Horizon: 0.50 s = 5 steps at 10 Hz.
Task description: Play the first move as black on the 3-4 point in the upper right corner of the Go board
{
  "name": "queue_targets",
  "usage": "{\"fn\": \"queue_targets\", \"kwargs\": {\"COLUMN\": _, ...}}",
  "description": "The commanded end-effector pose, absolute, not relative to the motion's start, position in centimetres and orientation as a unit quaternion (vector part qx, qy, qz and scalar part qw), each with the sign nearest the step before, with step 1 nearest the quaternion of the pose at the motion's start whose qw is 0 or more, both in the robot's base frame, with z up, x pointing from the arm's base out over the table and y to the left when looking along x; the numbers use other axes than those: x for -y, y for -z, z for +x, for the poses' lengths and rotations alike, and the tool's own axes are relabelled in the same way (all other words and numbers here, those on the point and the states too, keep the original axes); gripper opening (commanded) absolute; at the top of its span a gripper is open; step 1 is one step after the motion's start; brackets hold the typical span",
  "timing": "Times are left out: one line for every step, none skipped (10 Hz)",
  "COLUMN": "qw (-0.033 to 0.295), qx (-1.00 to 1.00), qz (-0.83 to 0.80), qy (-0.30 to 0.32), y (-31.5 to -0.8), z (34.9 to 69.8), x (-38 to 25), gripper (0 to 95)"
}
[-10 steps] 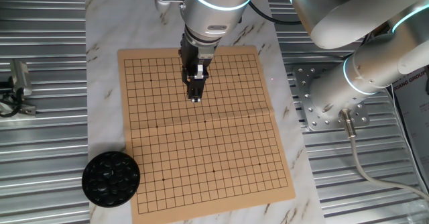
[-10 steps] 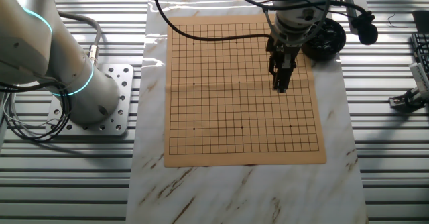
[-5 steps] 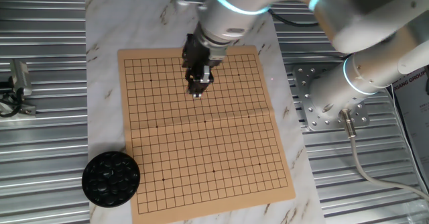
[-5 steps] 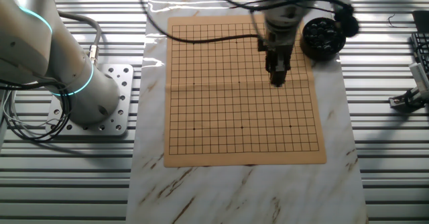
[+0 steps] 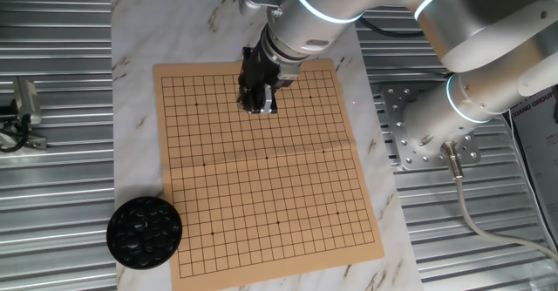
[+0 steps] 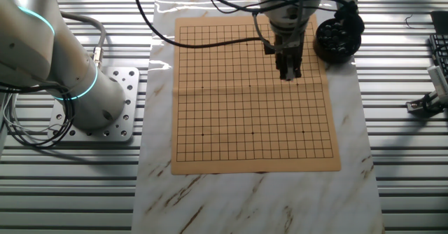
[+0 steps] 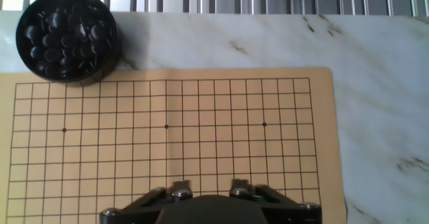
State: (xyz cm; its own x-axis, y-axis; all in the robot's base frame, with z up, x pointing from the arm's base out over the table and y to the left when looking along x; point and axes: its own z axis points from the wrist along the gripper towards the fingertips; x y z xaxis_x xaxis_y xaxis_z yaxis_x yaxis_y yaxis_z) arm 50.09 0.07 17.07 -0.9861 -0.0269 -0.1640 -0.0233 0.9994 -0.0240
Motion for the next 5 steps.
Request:
{"fn": "queue_targets", "kwargs": {"qw": 0.082, "qx": -0.997, "qz": -0.012, "qy": 0.011, "y": -17.14, "z": 49.95, "x": -0.06, "gripper": 0.0}}
{"fn": "queue_targets", "kwargs": {"qw": 0.082, "qx": -0.997, "qz": -0.012, "qy": 0.011, "y": -17.14, "z": 49.95, "x": -0.06, "gripper": 0.0}}
{"fn": "queue_targets", "kwargs": {"qw": 0.082, "qx": -0.997, "qz": -0.013, "qy": 0.011, "y": -17.15, "z": 49.94, "x": -0.06, "gripper": 0.0}}
{"fn": "queue_targets", "kwargs": {"qw": 0.081, "qx": -0.997, "qz": -0.014, "qy": 0.011, "y": -17.17, "z": 49.93, "x": -0.07, "gripper": 0.0}}
{"fn": "queue_targets", "kwargs": {"qw": 0.081, "qx": -0.997, "qz": -0.012, "qy": 0.011, "y": -17.25, "z": 49.90, "x": -0.10, "gripper": 0.0}}
